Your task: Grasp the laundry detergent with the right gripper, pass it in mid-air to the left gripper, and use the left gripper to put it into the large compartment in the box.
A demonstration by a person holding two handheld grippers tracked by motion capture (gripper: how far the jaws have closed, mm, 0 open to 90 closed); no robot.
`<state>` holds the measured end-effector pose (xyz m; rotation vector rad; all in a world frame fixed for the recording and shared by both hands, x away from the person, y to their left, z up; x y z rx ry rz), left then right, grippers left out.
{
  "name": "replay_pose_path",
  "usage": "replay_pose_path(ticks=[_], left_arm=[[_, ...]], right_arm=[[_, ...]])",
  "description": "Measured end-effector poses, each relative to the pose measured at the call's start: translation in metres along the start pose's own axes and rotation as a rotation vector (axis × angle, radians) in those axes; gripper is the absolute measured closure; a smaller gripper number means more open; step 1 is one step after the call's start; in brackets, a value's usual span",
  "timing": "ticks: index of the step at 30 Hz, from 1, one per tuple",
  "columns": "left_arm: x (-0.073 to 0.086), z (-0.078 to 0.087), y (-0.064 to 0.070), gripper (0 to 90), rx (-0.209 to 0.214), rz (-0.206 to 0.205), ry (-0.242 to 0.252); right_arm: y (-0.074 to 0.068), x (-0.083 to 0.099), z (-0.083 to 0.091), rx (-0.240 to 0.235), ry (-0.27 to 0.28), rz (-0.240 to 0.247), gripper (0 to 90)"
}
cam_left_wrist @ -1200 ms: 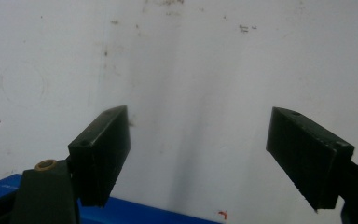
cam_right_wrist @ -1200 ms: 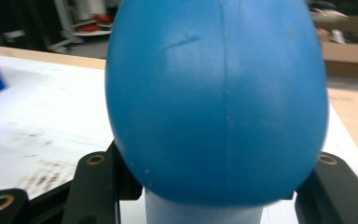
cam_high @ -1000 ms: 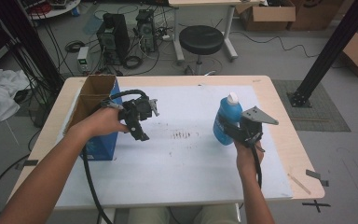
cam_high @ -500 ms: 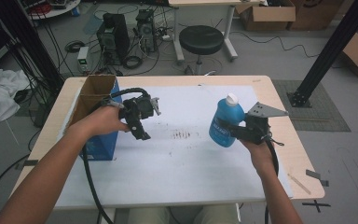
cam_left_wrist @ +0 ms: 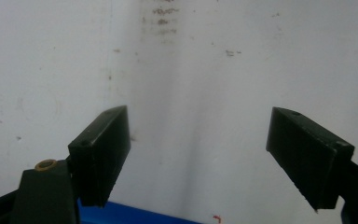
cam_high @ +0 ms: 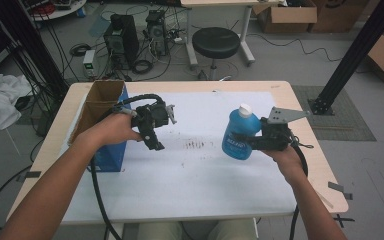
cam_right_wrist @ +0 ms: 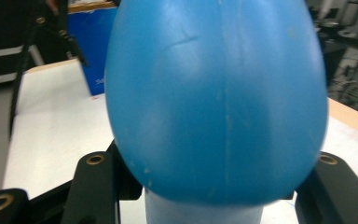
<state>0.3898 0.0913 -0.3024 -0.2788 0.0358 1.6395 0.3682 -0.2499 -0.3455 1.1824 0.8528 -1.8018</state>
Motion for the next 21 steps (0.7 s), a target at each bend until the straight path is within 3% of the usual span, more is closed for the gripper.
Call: replay_pose_path(ticks=[10,21], left_arm=[[-0.006,0.003,0.003,22.3,0.009,-0.021,0.002],[-0.017,0.008,0.006,22.2,0.021,-0.043,-0.006]], right_arm=[[-0.003,-0.002,-0.009,-0.154,-0.021,0.050,44.1],[-0.002,0.000,-0.018,-0.266,-0.053,0.089,44.2]])
Point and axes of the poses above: each handheld gripper's, and its own axes: z roughly backward along the jaws, x roughly out of its underside, y roughly to its right, the point moved 1 cm from there along -z, roughly forward along the jaws, and after that the axes turned 5 degrees about -z, right-handed, at the moved point
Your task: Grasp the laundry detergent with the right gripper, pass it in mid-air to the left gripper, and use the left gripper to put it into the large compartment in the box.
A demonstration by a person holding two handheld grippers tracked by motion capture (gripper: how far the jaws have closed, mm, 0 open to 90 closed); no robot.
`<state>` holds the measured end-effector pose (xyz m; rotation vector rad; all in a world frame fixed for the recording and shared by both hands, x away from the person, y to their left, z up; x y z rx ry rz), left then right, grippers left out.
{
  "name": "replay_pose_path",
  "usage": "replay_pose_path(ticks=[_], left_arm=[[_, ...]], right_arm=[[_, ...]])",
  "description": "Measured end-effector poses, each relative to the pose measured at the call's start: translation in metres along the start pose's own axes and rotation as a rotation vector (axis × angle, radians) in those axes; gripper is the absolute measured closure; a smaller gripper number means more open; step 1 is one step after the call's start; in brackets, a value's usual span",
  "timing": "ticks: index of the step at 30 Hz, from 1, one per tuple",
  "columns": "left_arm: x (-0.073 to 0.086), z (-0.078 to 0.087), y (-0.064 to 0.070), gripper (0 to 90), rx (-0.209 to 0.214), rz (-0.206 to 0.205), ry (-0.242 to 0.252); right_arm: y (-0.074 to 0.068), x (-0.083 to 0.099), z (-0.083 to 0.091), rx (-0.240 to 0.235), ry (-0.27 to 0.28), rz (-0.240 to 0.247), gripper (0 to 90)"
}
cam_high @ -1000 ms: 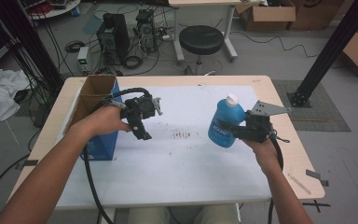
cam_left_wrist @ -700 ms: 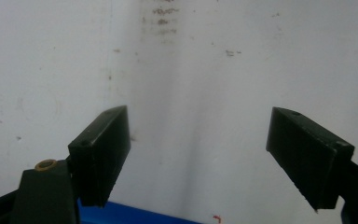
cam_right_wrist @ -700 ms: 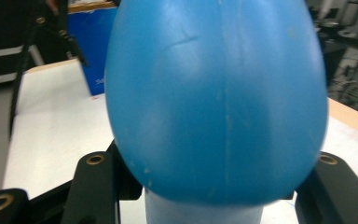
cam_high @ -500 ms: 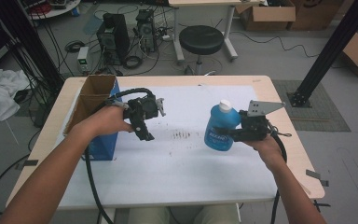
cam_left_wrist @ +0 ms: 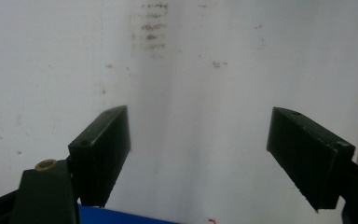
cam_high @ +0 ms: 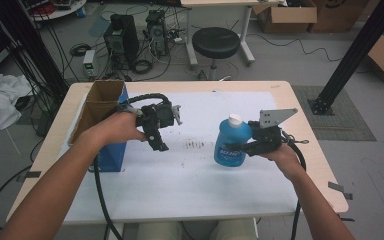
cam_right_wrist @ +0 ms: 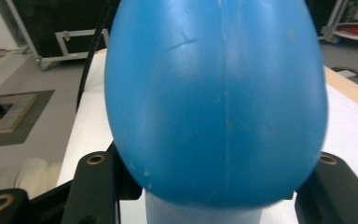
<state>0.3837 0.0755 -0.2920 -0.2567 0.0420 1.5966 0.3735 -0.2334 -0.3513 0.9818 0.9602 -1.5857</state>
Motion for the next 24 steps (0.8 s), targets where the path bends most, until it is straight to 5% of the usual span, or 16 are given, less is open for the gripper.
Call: replay_pose_path(ticks=[16,24], left_arm=[[-0.027,0.012,0.011,22.3,-0.006,0.005,-0.022],[-0.045,0.017,0.017,22.4,-0.005,-0.031,-0.037]], right_arm=[[0.011,-0.005,-0.015,-0.193,-0.072,0.056,44.3],[0.007,-0.005,-0.022,-0.212,-0.106,0.075,44.4]])
Point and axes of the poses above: each handheld gripper's, and its own axes: z roughly backward along the jaws, x roughly out of its underside, y roughly to its right, the point moved 1 cm from there along -z, roughly forward along the jaws, and after that the axes turned 5 degrees about -z, right-handed, at the moved point
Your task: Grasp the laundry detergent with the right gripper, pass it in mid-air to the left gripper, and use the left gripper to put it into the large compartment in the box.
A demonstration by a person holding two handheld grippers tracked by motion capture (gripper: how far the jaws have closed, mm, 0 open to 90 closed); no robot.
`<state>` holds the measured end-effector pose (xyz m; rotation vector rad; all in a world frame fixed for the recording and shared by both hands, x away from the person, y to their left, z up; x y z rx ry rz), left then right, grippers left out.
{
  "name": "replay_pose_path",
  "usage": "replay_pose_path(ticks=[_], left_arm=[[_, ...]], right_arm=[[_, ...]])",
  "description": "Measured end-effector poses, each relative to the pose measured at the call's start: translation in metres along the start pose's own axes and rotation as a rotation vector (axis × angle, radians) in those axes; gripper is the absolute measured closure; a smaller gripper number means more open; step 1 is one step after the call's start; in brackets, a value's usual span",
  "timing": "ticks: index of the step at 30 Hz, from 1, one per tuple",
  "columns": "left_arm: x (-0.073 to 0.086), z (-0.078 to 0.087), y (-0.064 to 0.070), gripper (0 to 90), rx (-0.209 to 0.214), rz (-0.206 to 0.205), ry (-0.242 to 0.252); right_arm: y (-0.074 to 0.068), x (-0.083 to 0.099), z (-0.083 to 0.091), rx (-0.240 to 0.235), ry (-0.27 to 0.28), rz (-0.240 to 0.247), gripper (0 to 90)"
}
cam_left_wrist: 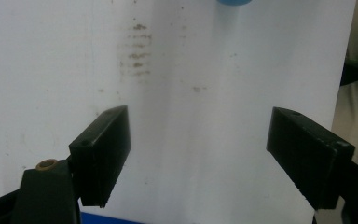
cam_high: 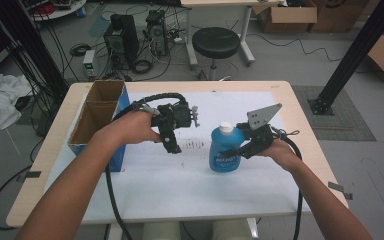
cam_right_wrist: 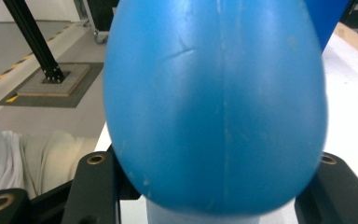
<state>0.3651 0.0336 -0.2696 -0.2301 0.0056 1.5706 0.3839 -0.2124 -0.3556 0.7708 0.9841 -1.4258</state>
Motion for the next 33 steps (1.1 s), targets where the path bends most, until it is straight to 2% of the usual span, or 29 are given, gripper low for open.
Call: replay_pose_path(ticks=[6,13,33], left_arm=[[-0.012,0.011,0.004,22.3,-0.004,-0.030,0.004],[-0.024,0.024,0.009,22.1,-0.010,-0.043,0.010],[-0.045,0.030,0.007,21.9,0.009,-0.060,0.007]], right_arm=[[-0.006,-0.003,-0.007,0.013,-0.022,0.019,44.5],[-0.008,-0.006,-0.011,0.021,-0.030,0.023,44.5],[0.000,-0.013,-0.034,0.013,-0.050,0.030,44.5]])
Point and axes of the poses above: each handheld gripper's, and its own axes: z roughly backward along the jaws, x roughly out of its underside, y roughly to its right, the point moved 1 cm from there along -z, roughly forward along the jaws, and after that the axes turned 5 degrees about -z, right-handed, at the moved point
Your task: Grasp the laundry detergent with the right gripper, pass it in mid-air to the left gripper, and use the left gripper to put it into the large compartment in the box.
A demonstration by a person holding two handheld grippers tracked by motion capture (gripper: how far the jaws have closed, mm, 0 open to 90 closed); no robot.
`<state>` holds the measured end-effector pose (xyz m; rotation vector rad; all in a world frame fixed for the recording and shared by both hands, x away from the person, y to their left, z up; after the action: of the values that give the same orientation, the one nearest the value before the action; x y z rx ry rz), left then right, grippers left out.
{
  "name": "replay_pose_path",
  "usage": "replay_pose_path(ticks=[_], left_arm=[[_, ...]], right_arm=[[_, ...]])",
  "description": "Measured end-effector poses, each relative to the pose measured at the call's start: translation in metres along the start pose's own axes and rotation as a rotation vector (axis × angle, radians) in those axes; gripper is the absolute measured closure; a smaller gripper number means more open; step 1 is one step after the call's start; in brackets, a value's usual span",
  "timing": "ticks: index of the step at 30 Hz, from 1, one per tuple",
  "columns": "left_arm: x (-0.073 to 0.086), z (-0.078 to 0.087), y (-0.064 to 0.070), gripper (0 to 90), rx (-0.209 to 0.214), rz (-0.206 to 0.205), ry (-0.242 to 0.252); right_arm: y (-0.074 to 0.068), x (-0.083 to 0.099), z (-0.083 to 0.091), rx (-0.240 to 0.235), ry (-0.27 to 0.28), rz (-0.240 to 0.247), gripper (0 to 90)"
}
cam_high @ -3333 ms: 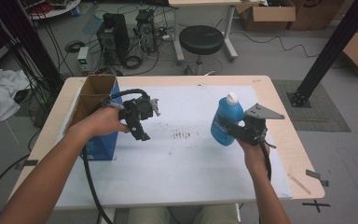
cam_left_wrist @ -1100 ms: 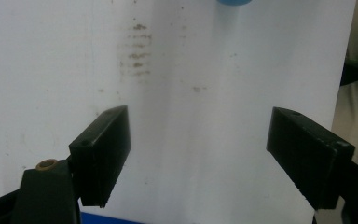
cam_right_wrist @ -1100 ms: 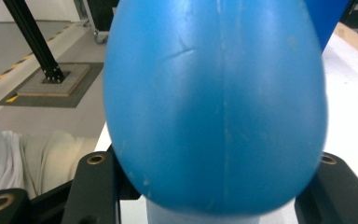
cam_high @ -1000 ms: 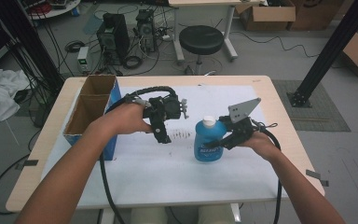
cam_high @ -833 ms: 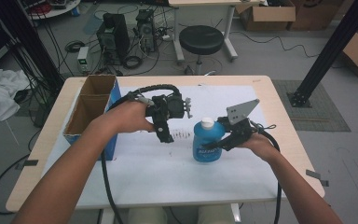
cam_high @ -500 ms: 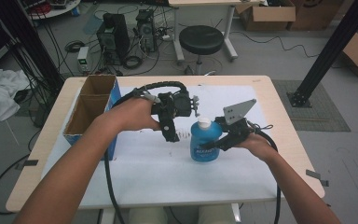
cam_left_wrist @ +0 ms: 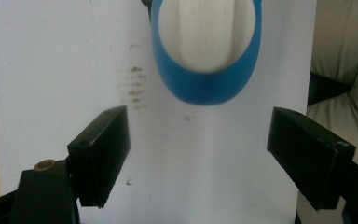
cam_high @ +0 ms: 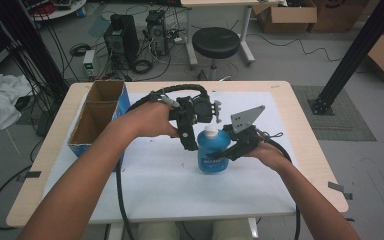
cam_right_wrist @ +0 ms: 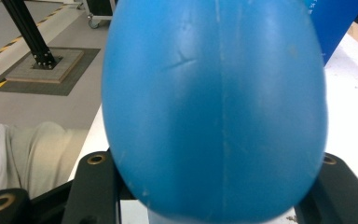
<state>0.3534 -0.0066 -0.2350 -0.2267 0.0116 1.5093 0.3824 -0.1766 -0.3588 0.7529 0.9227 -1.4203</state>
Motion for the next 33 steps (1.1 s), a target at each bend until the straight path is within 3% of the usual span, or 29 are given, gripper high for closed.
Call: replay_pose_path(ticks=[18,33], left_arm=[[-0.006,-0.006,-0.006,21.8,0.008,0.003,0.006],[-0.014,-0.023,-0.008,22.0,0.010,-0.010,-0.011]], right_arm=[[0.006,-0.004,-0.018,0.010,-0.036,-0.008,44.5],[0.006,-0.008,-0.020,0.009,-0.021,-0.006,44.6]])
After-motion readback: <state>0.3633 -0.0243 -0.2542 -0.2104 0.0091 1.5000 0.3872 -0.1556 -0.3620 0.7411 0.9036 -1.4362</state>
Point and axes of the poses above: each handheld gripper's, and its own axes: z roughly backward along the jaws, x roughly out of its underside, y roughly to its right, the point moved 1 cm from there along -z, roughly forward along the jaws, and after that the axes turned 5 degrees about -z, right-handed, at the moved point
